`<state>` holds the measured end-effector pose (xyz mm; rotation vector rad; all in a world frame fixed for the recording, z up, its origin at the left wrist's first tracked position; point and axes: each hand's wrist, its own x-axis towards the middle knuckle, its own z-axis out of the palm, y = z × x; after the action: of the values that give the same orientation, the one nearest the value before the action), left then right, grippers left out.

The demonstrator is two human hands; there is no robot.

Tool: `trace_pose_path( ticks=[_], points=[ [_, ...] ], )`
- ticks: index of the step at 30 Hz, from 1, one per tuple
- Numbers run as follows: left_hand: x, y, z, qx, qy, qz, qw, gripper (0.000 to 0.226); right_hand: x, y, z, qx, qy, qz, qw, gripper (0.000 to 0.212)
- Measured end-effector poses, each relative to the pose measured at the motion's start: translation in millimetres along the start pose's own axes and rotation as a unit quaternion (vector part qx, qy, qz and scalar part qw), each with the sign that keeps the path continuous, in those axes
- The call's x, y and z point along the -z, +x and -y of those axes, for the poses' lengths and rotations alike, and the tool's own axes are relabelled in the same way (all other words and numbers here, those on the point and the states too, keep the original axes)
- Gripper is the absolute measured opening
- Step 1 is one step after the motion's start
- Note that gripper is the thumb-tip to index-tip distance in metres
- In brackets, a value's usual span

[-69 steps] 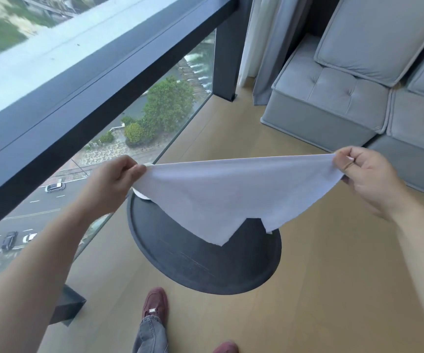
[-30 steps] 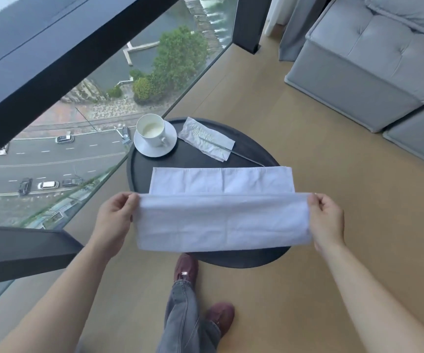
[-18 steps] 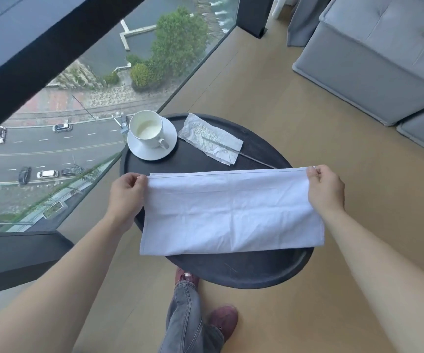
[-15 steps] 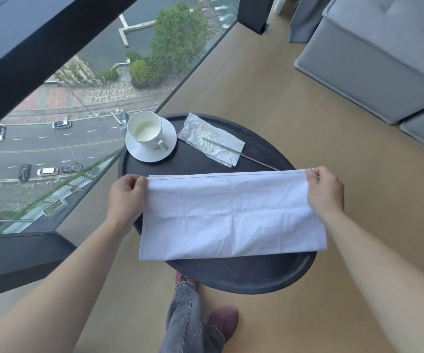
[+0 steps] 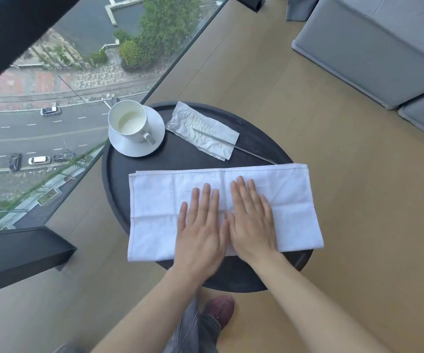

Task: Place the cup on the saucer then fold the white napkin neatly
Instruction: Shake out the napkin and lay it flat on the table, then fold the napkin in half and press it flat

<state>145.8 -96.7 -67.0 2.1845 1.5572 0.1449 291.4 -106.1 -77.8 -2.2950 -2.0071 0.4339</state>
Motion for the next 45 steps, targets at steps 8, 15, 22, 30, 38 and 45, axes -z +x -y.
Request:
trace_pose_path(
  ticks=[8, 15, 22, 30, 38, 45],
  points=[
    [2.8, -5.9, 84.3, 0.034, 0.124, 0.018, 0.992, 0.082, 11.6, -22.7, -95.7, -0.128, -0.088, 0.002, 0.988, 0.072],
    [5.3, -3.7, 54.3, -0.017, 0.104, 0.014, 0.994, 0.078, 25.1, -26.3, -109.1, -0.282, 0.042, -0.007, 0.958, 0.084],
    [-23.6, 4.1, -10.9, -0.125, 0.093, 0.059, 0.986, 0.074, 38.7, -30.6, -134.8, -0.331, 0.071, -0.005, 0.941, 0.048],
    [-26.0, 9.7, -40.5, -0.119, 0.091, 0.135, 0.979, 0.075, 97.7, -38.6, -152.6, -0.327, 0.249, -0.020, 0.911, 0.015],
    [75.3, 50.6, -96.9, 0.128, -0.516, 0.161, 0.831, 0.059, 171.9, -32.5, -48.4, -0.149, 0.388, -0.028, 0.909, 0.016],
    [113.5, 85.5, -35.8, 0.195, -0.409, 0.032, 0.891, 0.014, 124.7, -36.4, 53.5, -0.019, 0.345, 0.066, 0.936, 0.045]
  ],
)
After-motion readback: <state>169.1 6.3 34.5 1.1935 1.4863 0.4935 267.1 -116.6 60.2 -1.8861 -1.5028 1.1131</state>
